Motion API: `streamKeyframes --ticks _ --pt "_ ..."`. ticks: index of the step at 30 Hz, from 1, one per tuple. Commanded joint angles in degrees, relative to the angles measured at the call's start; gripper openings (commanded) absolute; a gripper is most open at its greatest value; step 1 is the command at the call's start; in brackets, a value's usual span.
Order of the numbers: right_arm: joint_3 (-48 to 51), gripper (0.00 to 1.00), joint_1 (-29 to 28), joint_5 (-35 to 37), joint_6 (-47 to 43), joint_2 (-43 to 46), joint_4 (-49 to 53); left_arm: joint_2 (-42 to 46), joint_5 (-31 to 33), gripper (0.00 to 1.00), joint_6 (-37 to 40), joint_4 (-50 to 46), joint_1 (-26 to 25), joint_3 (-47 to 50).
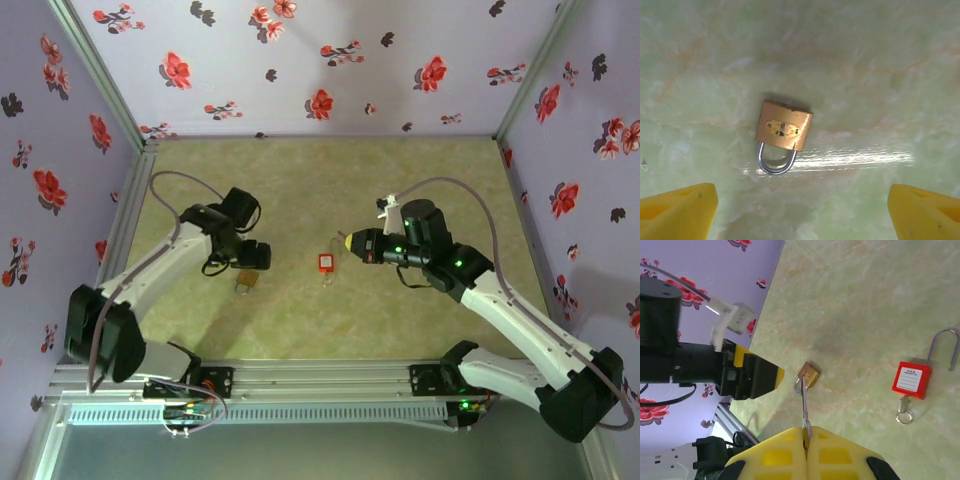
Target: Unlock with the key
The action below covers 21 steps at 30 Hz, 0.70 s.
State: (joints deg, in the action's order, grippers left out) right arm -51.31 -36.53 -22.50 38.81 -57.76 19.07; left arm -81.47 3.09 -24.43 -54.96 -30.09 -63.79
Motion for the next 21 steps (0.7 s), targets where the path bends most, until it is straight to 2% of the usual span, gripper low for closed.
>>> streamKeyframes --ticks 1,9,15,21 --pt "-0.57 0.0 1.23 -0.41 -1.87 1.3 2.34 -3.21 1.62 0.85 3.48 -1.71 0.22 2.28" --pt "1.55 0.0 3.39 -2.23 -0.99 2.31 0.95 -11.72 -0.3 0.8 6.7 2.84 2.09 4.17" --pt "2.37 0.0 3.49 -2.89 -0.48 2.18 -0.35 -14.79 -2.68 0.77 9.14 7.84 3.68 4.66" --pt "2.44 0.0 3.57 -3.11 -0.31 2.04 -0.6 -18.35 -3.09 0.74 11.23 8.15 4.5 3.18"
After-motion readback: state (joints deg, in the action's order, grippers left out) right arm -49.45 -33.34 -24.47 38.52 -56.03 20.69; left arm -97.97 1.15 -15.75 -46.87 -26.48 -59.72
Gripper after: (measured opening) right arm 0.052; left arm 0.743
